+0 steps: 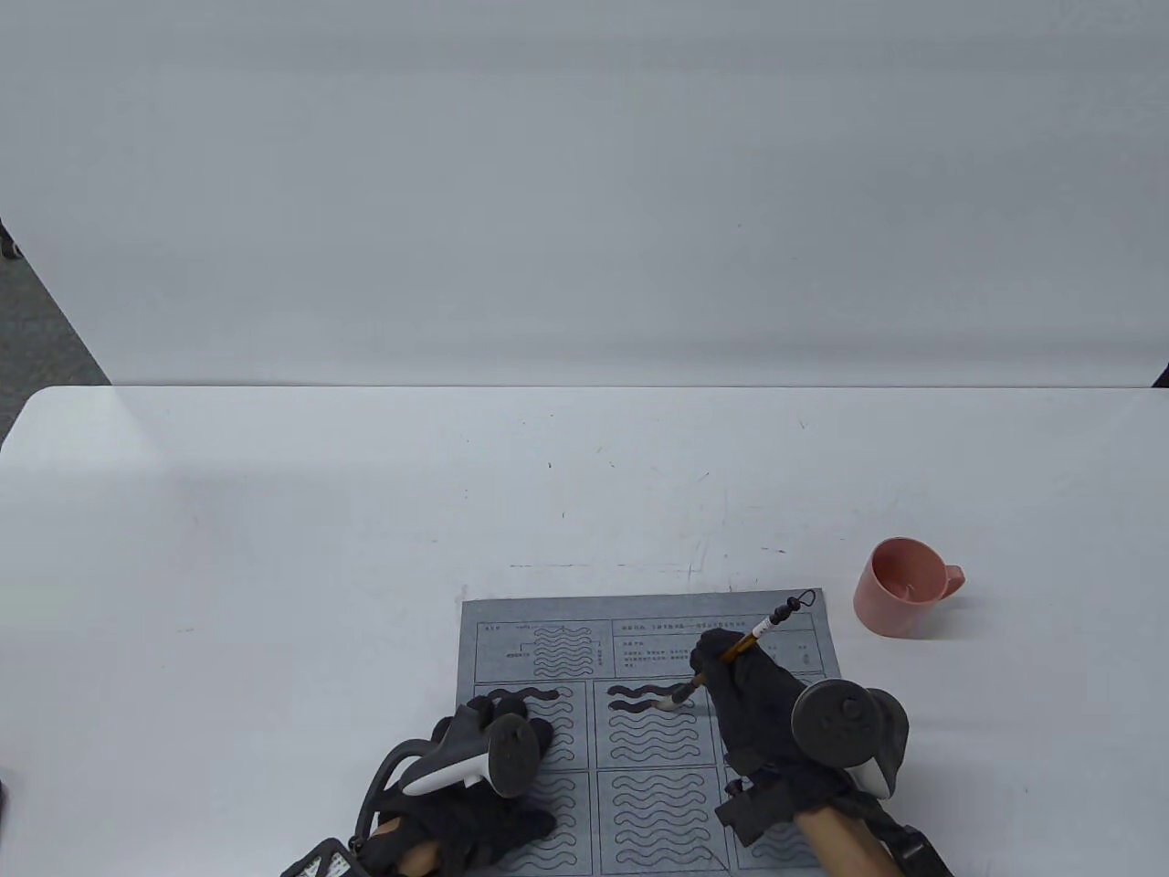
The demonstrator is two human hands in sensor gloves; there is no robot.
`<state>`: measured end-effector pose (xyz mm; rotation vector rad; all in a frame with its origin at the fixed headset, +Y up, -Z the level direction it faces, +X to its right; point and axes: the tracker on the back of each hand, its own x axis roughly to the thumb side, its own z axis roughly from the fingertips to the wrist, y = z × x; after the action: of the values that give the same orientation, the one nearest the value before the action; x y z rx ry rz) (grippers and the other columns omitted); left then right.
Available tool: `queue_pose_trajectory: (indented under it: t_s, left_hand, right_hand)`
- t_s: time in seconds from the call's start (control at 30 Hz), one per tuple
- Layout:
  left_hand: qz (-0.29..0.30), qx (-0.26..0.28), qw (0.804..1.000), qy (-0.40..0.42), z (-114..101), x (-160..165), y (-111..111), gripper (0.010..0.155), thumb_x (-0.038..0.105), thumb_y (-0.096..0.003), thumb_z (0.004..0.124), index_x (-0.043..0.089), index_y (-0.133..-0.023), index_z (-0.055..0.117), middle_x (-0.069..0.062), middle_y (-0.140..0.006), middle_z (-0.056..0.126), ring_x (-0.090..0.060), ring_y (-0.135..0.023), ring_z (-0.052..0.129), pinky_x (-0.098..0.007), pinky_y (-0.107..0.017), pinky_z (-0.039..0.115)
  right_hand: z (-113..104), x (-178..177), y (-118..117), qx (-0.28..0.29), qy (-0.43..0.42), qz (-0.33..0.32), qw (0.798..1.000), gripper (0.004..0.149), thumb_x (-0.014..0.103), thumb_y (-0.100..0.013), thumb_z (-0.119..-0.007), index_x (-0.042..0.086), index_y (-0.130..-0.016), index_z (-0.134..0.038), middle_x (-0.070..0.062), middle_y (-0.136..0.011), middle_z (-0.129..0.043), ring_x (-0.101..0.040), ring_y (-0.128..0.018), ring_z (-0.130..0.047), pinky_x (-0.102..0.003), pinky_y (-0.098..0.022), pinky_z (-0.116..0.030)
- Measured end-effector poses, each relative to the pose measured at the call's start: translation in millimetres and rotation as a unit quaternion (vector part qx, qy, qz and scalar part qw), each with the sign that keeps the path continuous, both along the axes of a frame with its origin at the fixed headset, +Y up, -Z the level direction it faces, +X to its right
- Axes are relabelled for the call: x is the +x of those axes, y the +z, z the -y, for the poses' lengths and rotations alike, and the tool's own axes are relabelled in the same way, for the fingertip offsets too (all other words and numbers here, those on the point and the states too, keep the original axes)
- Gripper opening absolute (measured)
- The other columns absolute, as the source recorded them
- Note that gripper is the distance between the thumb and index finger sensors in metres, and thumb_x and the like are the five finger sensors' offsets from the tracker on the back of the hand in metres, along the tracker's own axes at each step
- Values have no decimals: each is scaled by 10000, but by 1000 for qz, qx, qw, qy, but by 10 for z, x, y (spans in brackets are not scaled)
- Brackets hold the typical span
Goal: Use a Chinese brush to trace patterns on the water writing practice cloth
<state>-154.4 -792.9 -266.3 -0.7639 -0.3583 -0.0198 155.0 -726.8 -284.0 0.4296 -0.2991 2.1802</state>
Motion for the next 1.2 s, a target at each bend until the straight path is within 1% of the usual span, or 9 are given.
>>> queue_pose_trajectory:
  t_s: [1.2]
  left_hand:
    - [0,0,1000,0,1,-3,1,910,682,-459,495,419,-988,-198,30,-1033,-333,-347,-965,-304,-615,-716,-73]
  right_hand:
    - [-30,61,-13,14,17,18,1000,411,247,-538,-630,58,-900,-670,-182,-841,-880,-393,-653,-973,-664,-552,-726]
